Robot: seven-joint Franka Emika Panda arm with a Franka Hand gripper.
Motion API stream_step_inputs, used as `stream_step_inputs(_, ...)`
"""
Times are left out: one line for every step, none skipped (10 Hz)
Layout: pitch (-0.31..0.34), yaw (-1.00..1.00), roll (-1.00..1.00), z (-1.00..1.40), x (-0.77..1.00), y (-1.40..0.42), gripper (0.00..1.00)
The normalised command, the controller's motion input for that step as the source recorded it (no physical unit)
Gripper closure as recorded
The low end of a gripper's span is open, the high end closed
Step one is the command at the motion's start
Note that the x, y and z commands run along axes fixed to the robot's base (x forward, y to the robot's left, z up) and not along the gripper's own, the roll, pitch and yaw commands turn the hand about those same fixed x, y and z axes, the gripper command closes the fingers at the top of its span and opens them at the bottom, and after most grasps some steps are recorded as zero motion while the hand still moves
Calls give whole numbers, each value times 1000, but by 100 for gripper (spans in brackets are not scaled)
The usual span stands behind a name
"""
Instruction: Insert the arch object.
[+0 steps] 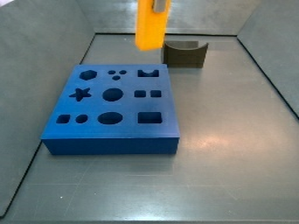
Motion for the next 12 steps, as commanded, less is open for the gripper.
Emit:
stream_step_inputs(-297, -860, -133, -231, 51, 46, 100)
stream_step_inputs(-311, -851, -73, -323, 29, 14, 100)
stream_step_inputs(-264, -894, 0, -334, 17, 0, 100)
stream_step_inputs(-199, -886, 24, -411, 0, 11, 100)
stream_step_inputs(-151, -780, 11, -437, 0, 197, 100)
stream_step_inputs(-131, -703, 0, -466, -31, 329, 100)
stream_step_inputs(-43, -531, 0, -303, -69, 420, 100)
stream_step_inputs(-17, 0, 11, -191, 0, 86, 100)
stream_step_inputs(10, 0, 30, -89, 0, 37, 100)
stream_step_inputs(13, 0, -9, 20, 6, 0, 100)
stream_step_inputs(-11, 0, 10, -129, -17, 0, 100)
stream_step_inputs(-40, -26, 0, -323, -106, 37, 100)
